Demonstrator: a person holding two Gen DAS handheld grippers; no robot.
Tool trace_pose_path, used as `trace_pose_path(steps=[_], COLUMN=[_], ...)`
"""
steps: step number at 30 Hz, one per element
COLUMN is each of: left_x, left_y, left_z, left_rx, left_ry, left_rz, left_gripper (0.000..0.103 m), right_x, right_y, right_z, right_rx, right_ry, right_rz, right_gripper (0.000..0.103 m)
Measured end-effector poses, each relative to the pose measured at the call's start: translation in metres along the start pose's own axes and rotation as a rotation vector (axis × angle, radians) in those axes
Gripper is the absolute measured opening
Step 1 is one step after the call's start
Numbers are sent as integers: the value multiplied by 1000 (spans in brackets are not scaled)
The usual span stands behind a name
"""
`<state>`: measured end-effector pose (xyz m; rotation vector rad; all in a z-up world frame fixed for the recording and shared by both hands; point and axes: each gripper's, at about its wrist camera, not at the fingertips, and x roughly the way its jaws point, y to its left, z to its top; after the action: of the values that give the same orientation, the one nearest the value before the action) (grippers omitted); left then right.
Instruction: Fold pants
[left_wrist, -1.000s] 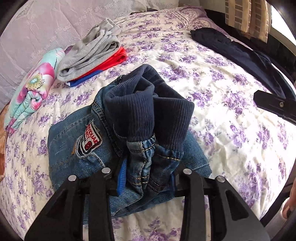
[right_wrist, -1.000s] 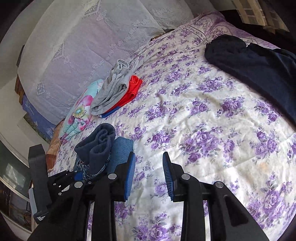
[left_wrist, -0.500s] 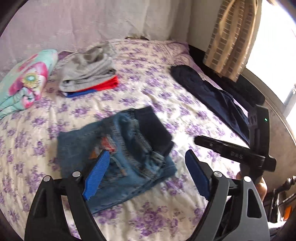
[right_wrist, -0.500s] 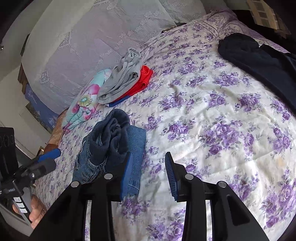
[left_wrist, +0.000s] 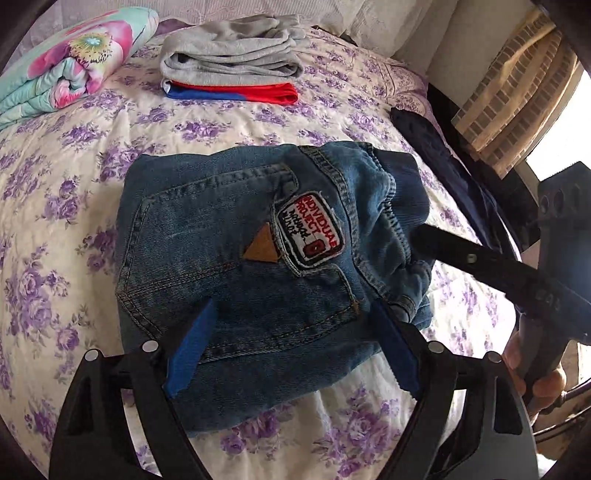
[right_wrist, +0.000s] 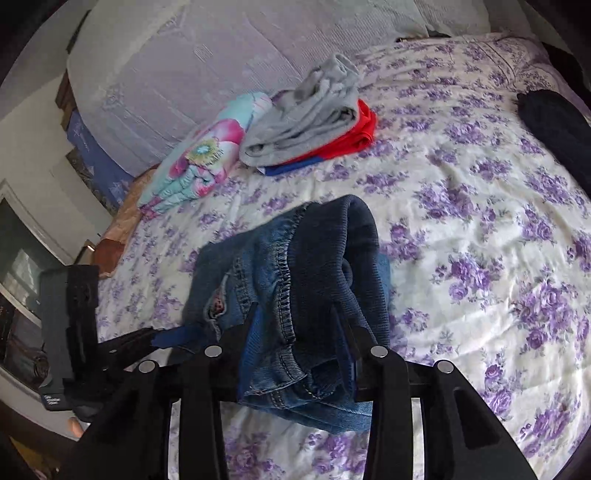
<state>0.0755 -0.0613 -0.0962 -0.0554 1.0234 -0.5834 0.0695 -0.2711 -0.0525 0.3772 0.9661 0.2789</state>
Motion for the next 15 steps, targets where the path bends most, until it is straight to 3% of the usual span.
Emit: trace_pose_path(steps=[3, 6, 8, 9, 12, 15], left_x=[-14, -47, -69, -78, -94, -101], left_y=[-9, -3, 11, 20, 44, 53], left_z=[-6, -17, -24, -25, -25, -25], left_rx=[45, 49, 14, -13, -87, -119], left_ry=[-20, -81, -127, -141, -146, -153], left_rz=[31, -11, -20, -30, -88, -113], left_gripper=[81, 81, 81, 81, 81, 80], right_x=[-9, -23, -20, -10, 51, 108], right_y=[17, 51, 82, 99, 132, 151], right_z=[11, 44, 71, 84, 106, 105], right_rx=[-53, -153, -245, -293, -350, -420], right_ry=[35, 23, 26, 57, 253, 359], right_rz=[-40, -21, -12, 1, 47, -71], right_gripper=[39, 48, 59, 68, 71, 70])
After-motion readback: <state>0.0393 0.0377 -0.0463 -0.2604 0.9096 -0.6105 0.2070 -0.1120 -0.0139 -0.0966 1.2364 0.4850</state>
